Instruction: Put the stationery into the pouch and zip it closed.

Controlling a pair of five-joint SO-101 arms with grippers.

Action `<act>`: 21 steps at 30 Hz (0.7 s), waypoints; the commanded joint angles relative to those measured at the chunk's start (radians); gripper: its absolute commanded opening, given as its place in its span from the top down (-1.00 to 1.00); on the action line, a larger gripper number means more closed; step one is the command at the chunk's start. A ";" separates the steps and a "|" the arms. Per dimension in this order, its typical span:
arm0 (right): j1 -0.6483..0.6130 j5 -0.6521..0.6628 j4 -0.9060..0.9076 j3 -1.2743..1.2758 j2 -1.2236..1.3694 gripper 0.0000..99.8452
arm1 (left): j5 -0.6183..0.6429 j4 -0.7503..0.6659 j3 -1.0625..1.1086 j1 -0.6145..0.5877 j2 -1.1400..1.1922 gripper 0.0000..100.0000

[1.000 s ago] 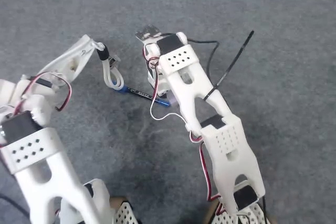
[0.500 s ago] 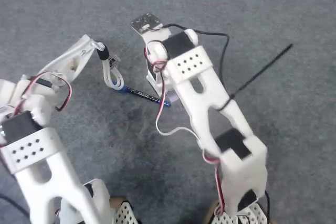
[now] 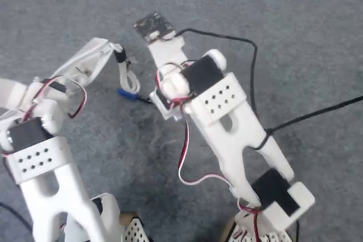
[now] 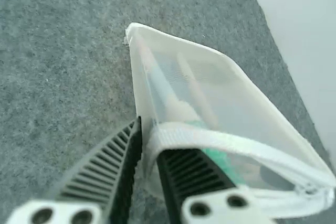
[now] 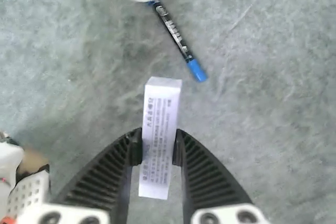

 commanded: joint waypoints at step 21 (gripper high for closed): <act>-0.088 -0.066 -0.406 0.537 -0.555 0.99 | -0.118 0.006 -0.042 0.215 -0.015 0.98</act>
